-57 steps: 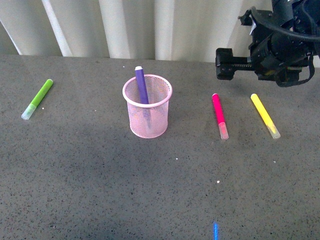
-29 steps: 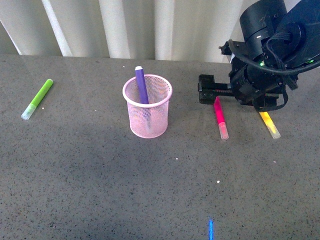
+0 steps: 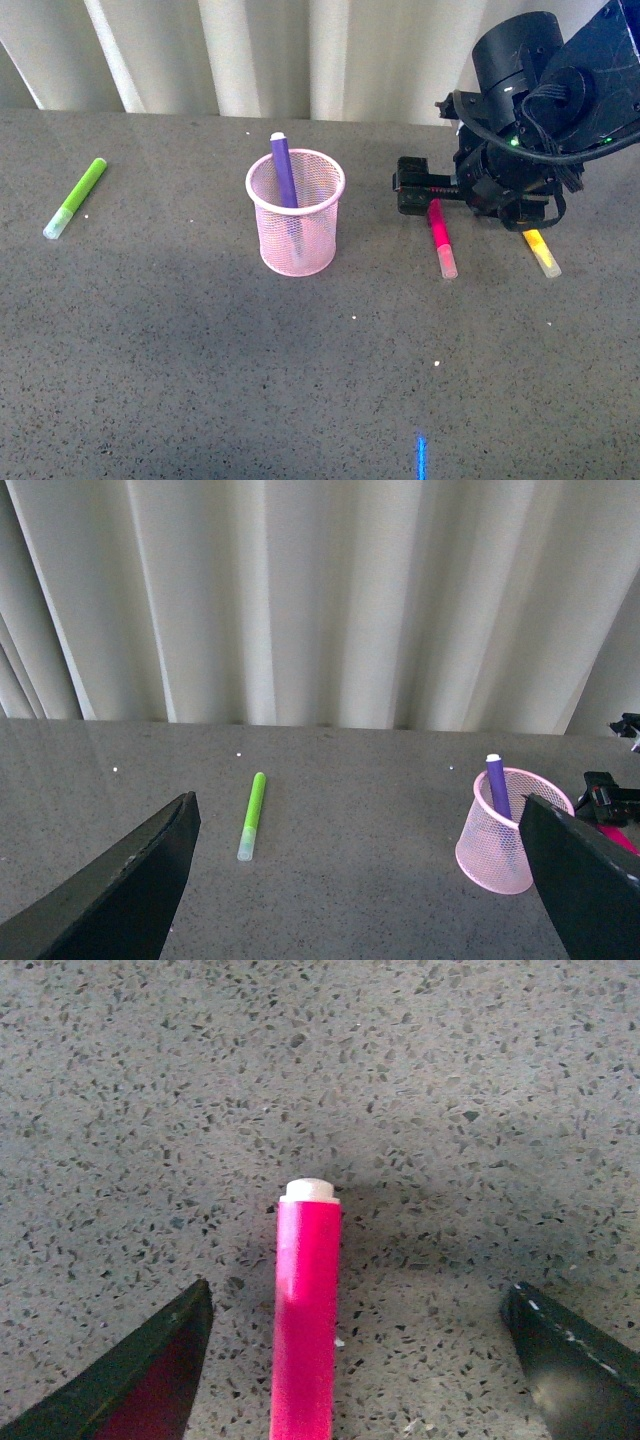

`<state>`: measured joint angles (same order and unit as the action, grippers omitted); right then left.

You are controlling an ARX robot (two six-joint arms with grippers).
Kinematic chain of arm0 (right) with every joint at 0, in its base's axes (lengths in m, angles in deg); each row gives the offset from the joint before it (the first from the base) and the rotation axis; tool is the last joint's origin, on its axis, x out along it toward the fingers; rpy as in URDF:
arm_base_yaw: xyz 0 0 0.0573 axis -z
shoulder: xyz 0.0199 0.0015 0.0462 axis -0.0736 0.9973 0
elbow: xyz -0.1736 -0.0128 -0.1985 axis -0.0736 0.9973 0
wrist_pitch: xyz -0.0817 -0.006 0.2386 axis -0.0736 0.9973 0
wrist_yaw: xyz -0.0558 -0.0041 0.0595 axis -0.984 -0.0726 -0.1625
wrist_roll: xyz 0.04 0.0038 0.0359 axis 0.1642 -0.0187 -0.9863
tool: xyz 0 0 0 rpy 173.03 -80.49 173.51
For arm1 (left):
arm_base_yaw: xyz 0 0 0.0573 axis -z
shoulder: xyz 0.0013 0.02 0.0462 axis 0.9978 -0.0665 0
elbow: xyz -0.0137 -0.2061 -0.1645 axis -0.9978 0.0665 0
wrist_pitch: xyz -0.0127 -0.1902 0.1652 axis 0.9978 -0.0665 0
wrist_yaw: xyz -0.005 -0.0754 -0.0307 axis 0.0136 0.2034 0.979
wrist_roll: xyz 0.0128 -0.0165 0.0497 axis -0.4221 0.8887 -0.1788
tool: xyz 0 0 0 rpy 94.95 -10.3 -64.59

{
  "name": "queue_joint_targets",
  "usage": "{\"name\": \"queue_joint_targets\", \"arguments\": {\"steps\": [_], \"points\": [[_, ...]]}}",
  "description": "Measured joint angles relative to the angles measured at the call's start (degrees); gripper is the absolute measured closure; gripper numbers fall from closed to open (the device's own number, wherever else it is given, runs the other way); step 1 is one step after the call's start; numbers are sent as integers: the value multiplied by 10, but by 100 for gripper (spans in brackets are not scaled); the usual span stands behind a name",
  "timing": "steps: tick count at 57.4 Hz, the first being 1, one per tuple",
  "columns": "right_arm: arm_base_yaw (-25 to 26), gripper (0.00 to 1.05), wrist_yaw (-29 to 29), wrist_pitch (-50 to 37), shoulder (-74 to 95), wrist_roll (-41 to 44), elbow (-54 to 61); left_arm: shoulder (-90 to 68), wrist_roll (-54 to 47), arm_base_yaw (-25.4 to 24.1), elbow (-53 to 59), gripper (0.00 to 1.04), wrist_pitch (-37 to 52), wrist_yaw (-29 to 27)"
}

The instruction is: Insert purple and pink pens into pink cup

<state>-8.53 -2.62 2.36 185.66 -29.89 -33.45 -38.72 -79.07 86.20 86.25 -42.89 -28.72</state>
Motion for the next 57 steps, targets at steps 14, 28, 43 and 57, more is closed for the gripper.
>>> {"name": "queue_joint_targets", "arguments": {"steps": [14,28,43,57], "points": [[19,58,7,-9,1,1,0,0,0,0,0,7,0,0],[42,93,18,-18,1,0,2,0,0,0,0,7,0,0],[54,93,46,-89,-24,-21,47,0,0,0,0,7,0,0],[50,93,134,-329,-156,-77,183,0,0,0,0,7,0,0]]}}
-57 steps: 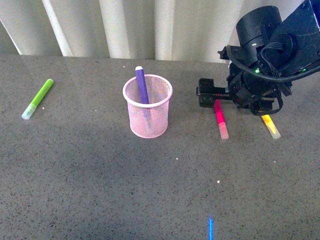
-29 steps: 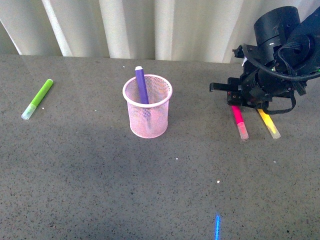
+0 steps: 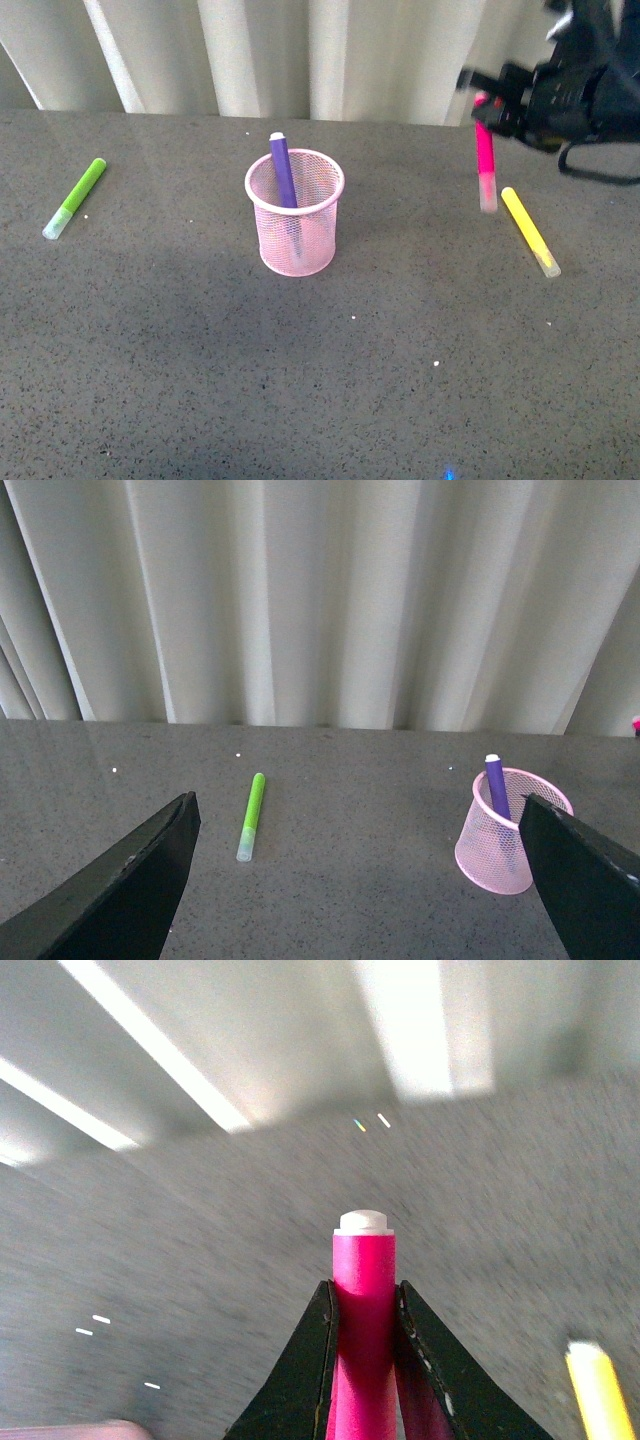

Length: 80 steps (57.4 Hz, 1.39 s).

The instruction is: Insert purple and pink pens into pink cup

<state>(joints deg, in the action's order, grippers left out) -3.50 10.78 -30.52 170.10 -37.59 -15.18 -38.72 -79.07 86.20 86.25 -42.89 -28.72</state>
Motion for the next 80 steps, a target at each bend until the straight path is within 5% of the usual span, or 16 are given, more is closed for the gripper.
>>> {"name": "queue_joint_targets", "arguments": {"steps": [13,21,51,75,80], "points": [[-60,93,39,-250,-114,-10,109,0,0,0,0,7,0,0],[-97,93,34,-318,-83,6,110,0,0,0,0,7,0,0],[-179,93,-3,-308,122,38,-62,0,0,0,0,7,0,0],[-179,93,-4,-314,139,45,-62,0,0,0,0,7,0,0],[-178,79,-2,-320,139,47,-57,0,0,0,0,7,0,0]]}}
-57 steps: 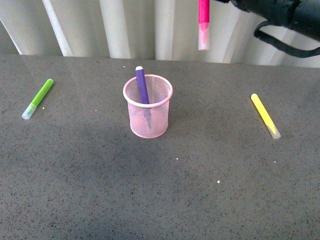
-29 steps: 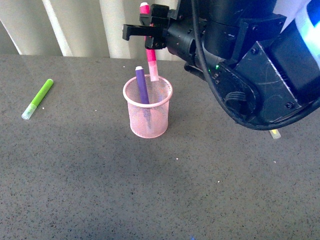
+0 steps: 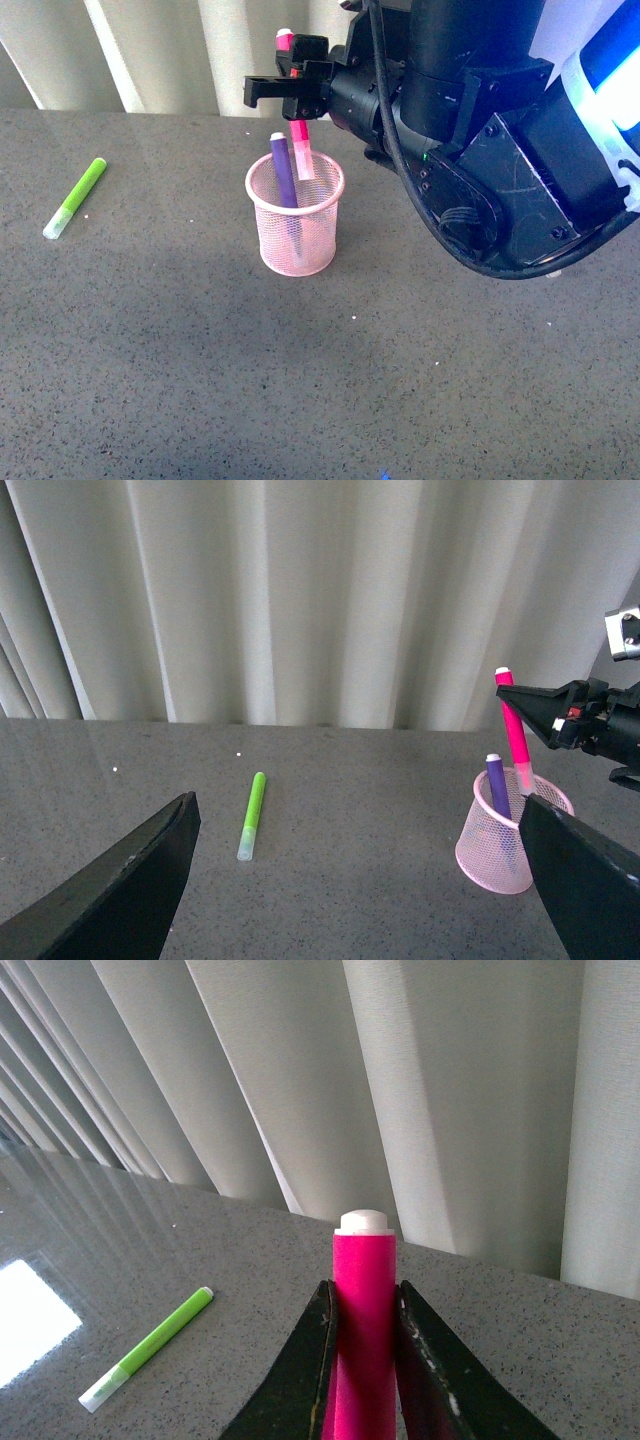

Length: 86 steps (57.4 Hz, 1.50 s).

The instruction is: Insert purple and pink pens into pink cup

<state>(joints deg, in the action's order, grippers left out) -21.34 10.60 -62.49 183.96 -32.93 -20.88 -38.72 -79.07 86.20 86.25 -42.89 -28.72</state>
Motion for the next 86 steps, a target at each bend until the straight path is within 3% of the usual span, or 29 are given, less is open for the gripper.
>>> {"name": "queue_joint_targets", "arguments": {"steps": [24,45,63,75,80,86], "points": [[21,5,1,-8,-5,-1,19,0,0,0,0,7,0,0],[82,7,-13,-64,-174,-9,158,0,0,0,0,7,0,0],[144,7,-20,-58,-482,-13,416,0,0,0,0,7,0,0],[189,7,-30,-90,-575,4,566,0,0,0,0,7,0,0],[179,25,-174,39,-652,95,603,0,0,0,0,7,0,0],[191,47,-184,97,-721,135,624,0,0,0,0,7,0,0]]}}
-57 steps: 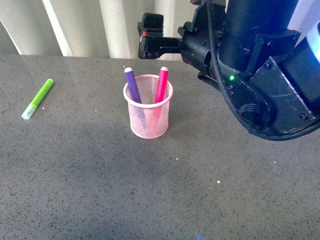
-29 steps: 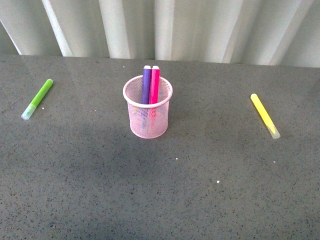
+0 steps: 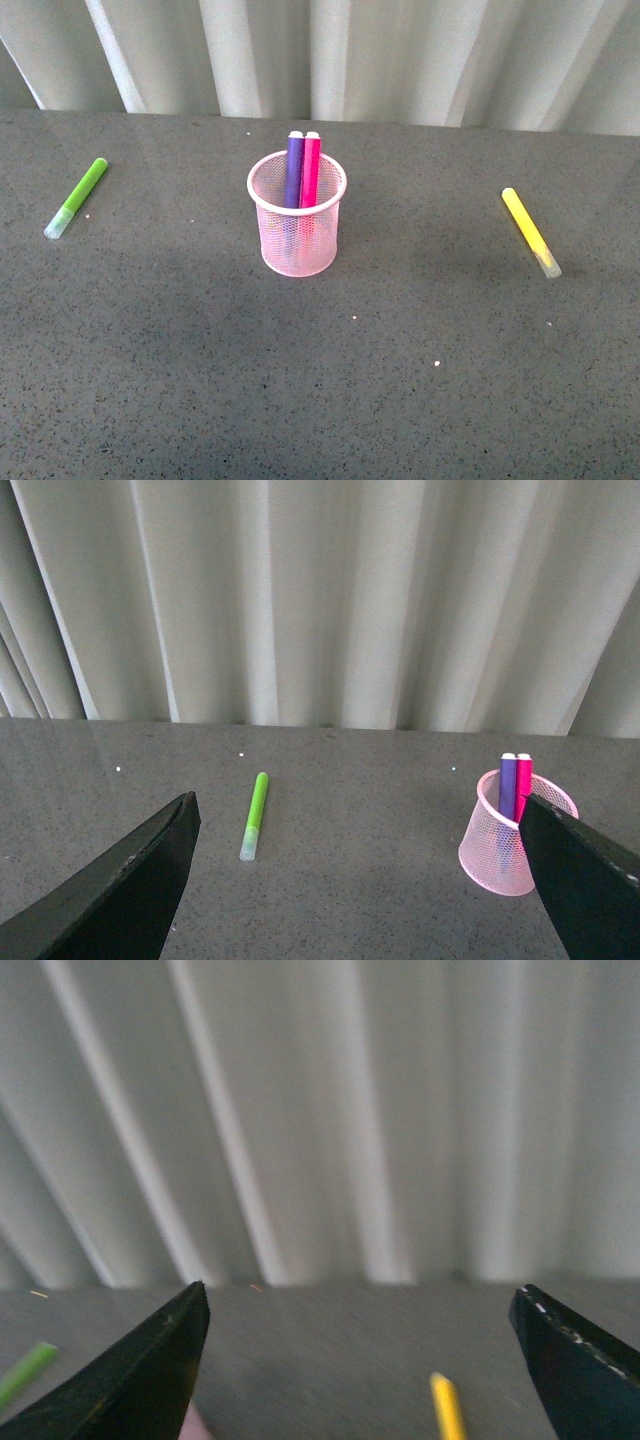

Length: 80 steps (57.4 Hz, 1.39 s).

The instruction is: Insert purple and pink pens into pink cup

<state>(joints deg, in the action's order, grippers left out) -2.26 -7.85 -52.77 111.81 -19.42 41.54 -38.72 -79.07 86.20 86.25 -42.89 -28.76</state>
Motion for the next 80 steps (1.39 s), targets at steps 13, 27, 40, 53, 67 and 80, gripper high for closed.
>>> {"name": "queue_joint_targets", "arguments": {"steps": [13,27,40,53,67,80], "points": [[49,91,59,91,-123,16,28,0,0,0,0,7,0,0],[63,101,60,191,-240,18,35,0,0,0,0,7,0,0],[63,101,61,269,-325,18,36,0,0,0,0,7,0,0],[63,101,61,334,-395,18,37,0,0,0,0,7,0,0],[63,101,61,404,-467,18,37,0,0,0,0,7,0,0],[63,101,61,443,-506,18,37,0,0,0,0,7,0,0]]}}
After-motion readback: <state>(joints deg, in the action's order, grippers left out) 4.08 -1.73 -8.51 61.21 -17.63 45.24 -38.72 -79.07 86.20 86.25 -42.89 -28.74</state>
